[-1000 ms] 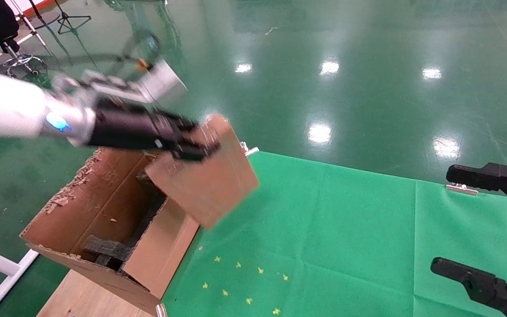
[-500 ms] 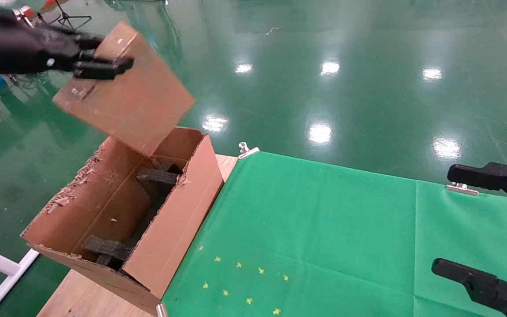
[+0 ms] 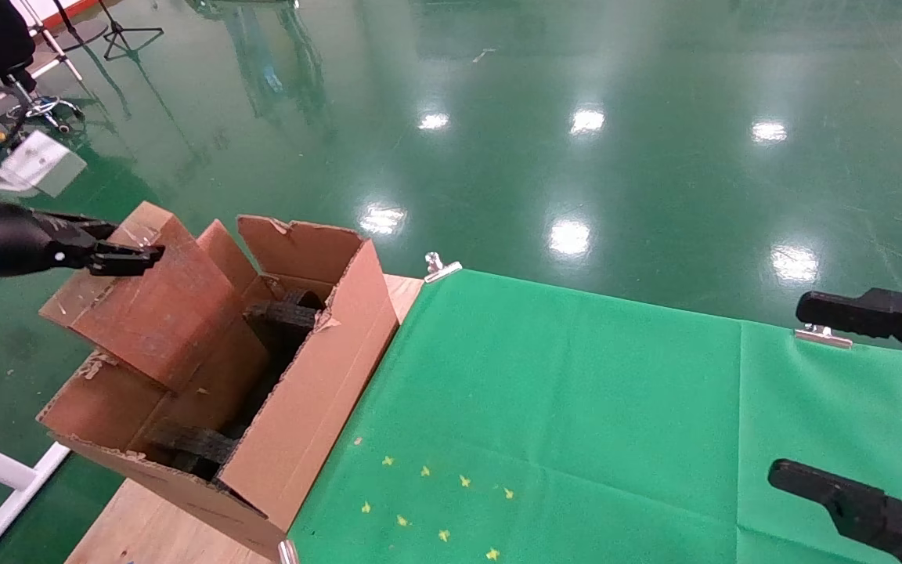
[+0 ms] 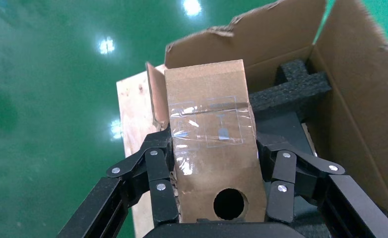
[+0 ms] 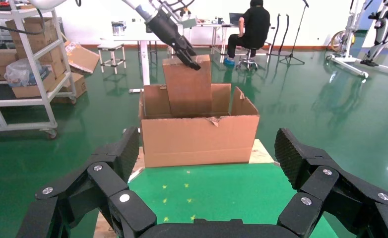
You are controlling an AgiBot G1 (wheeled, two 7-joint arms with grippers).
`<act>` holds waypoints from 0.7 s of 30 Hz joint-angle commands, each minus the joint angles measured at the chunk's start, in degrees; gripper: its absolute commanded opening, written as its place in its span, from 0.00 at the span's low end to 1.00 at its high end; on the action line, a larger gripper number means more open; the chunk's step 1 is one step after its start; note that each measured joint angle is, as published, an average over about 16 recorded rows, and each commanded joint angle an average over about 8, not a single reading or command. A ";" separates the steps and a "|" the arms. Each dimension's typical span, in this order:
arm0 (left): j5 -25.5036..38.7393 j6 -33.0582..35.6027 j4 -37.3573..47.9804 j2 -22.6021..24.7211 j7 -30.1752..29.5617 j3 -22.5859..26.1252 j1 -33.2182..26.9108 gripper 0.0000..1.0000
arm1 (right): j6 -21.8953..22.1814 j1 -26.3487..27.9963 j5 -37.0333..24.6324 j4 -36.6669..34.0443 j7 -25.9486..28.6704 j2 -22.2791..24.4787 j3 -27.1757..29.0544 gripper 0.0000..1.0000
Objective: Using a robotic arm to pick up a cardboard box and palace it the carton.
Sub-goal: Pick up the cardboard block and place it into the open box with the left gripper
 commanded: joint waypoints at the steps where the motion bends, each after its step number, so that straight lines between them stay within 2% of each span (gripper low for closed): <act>1: 0.06 -2.54 2.46 0.23 0.89 -0.07 1.53 0.00 | 0.00 0.00 0.00 0.00 0.00 0.00 0.00 1.00; 13: 2.03 -9.44 11.53 4.62 3.41 1.03 4.49 0.00 | 0.00 0.00 0.00 0.00 0.00 0.00 0.00 1.00; 21: 2.19 -12.64 19.65 8.08 7.99 1.53 6.11 0.00 | 0.00 0.00 0.00 0.00 0.00 0.00 0.00 1.00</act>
